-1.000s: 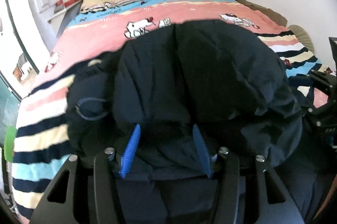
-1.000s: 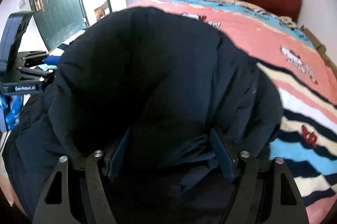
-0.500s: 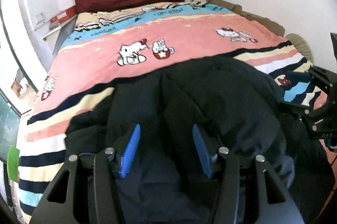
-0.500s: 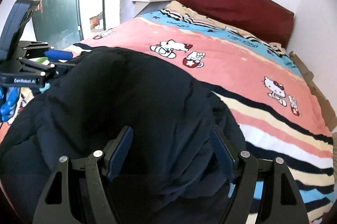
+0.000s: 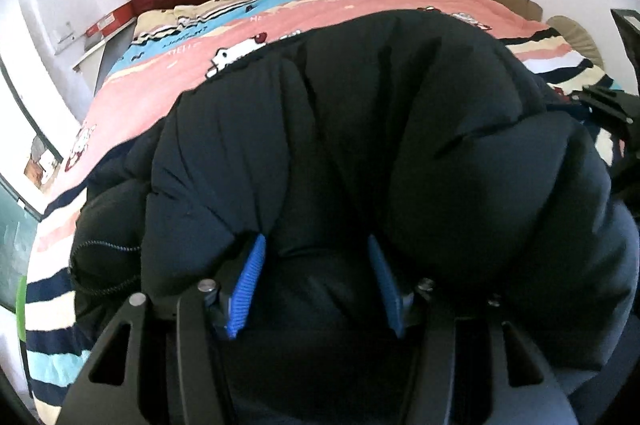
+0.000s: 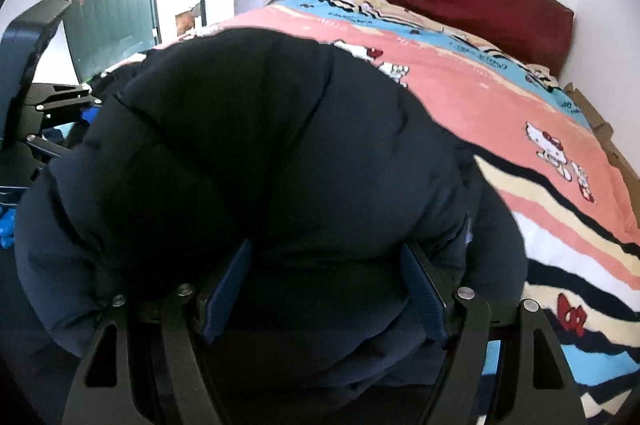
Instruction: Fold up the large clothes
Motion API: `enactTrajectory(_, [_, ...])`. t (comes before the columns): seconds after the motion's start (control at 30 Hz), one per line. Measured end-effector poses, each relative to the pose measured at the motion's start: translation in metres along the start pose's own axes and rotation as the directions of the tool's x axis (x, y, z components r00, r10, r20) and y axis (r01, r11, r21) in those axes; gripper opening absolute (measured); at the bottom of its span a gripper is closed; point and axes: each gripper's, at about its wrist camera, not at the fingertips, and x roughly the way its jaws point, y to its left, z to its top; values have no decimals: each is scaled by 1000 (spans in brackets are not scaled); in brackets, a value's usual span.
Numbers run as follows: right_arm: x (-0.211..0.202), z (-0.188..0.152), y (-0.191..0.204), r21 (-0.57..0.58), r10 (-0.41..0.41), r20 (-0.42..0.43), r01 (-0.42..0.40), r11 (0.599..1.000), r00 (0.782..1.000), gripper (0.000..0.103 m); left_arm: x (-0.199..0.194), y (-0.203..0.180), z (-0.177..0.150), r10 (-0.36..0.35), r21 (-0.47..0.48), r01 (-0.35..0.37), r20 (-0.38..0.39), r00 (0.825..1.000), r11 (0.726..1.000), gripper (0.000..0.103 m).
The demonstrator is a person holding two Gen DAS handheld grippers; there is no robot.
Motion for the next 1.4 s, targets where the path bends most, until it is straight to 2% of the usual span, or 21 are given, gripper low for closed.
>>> enactTrajectory(0.17, [-9,4,1,6,-5,-44,6,1000,999,74,-23,3,3,-22,-42,22,-4,1000,999,51])
enactTrajectory(0.27, [-36,-1,0,30,36,-16,-35,999,999,74,-54,2,-2,-68,-67,71,45,997,995,51])
enactTrajectory(0.37, [-56,-9,6,27,63,7,-63,998,998,74,-68,-8,-5,-84,-55,88,69,994,995,51])
enactTrajectory(0.5, [-46,-18,12,46,90,-40,-88,995,995,74,-44,-16,-14,-107,-80,106,-10,994,991,51])
enactTrajectory(0.53, [-37,-23,10,67,104,-61,-100,993,993,74,-35,-17,-18,-95,-71,93,-22,995,993,52])
enactTrajectory(0.67, [-15,-34,1,116,135,-89,-125,985,987,74,-15,-17,-25,-77,-69,74,-36,996,995,52])
enactTrajectory(0.8, [3,-37,5,114,115,-120,-101,988,986,74,-3,-24,-29,-37,-46,35,-41,998,998,52])
enactTrajectory(0.93, [2,-37,3,120,119,-133,-103,987,984,75,-13,-22,-27,-51,-60,48,-38,998,997,52])
enactTrajectory(1.0, [-7,-35,-1,132,131,-123,-115,985,984,75,-27,-19,-23,-75,-75,73,-23,997,994,52])
enactTrajectory(1.2, [-62,-7,-23,145,122,4,-121,982,993,75,-72,-12,10,-123,-69,129,82,989,989,52])
enactTrajectory(1.3, [-75,17,-29,125,73,46,-78,989,996,75,-76,-16,40,-153,-46,158,110,982,986,52])
enactTrajectory(1.4, [-68,34,-29,120,47,48,-52,991,998,75,-58,-21,64,-159,-16,161,90,983,987,52])
